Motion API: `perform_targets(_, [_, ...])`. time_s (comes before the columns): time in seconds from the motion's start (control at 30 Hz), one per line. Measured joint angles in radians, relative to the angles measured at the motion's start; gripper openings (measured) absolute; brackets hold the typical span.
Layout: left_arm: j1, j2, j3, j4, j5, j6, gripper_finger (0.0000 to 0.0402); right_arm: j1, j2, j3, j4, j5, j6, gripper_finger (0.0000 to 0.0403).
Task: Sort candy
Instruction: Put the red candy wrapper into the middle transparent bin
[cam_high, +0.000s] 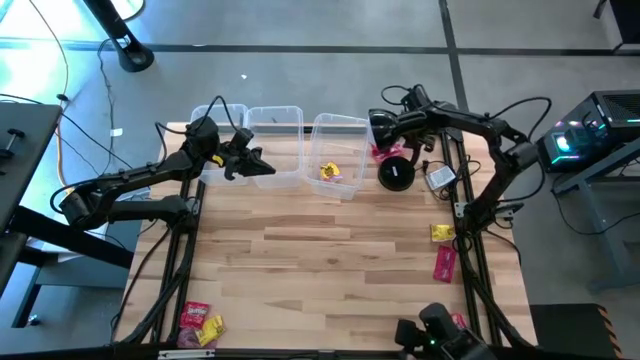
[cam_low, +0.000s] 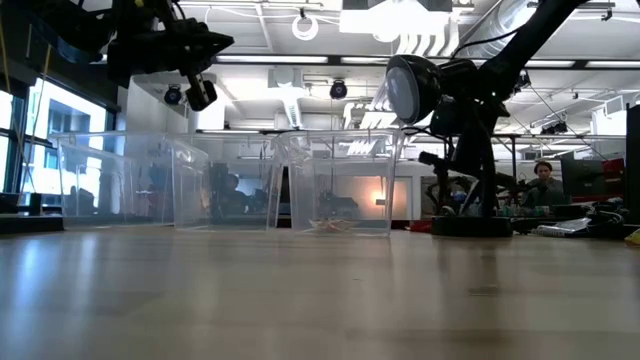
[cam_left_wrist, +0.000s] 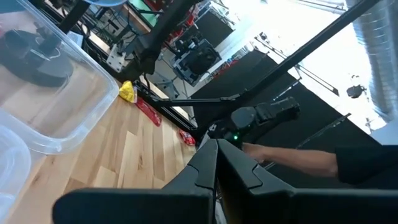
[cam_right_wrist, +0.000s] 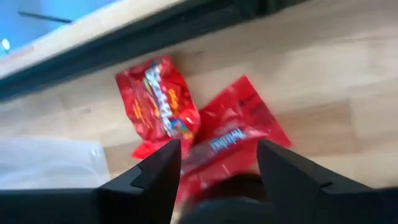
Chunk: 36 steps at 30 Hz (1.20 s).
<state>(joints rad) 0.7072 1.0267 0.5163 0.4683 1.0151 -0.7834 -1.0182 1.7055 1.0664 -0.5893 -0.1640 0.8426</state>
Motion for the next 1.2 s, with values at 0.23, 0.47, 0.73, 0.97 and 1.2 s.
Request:
perform_targets(0.23, [0.000, 0.000, 0.000, 0.000, -0.004, -0.018, 0.0000, 0.034, 0.072, 0.000, 0.080, -0.012, 0.070, 0.0204])
perform_targets(0.47, [0.000, 0.000, 0.000, 0.000, -0.004, -0.024, 0.0000, 0.037, 0.097, 0.000, 0.140, -0.003, 0.086, 0.0203])
perform_targets(0.73, [0.000, 0.000, 0.000, 0.000, -0.004, -0.019, 0.0000, 0.039, 0.098, -0.001, 0.124, 0.040, 0.048, 0.0097])
perform_targets(0.97, [0.000, 0.000, 0.000, 0.000, -0.004, 0.000, 0.0000, 0.044, 0.098, -0.001, 0.123, 0.039, -0.005, 0.0014])
perform_targets(1.2, [0.000, 0.000, 0.000, 0.000, -0.004, 0.001, 0.0000, 0.043, 0.059, -0.002, 0.090, 0.031, -0.058, 0.0001])
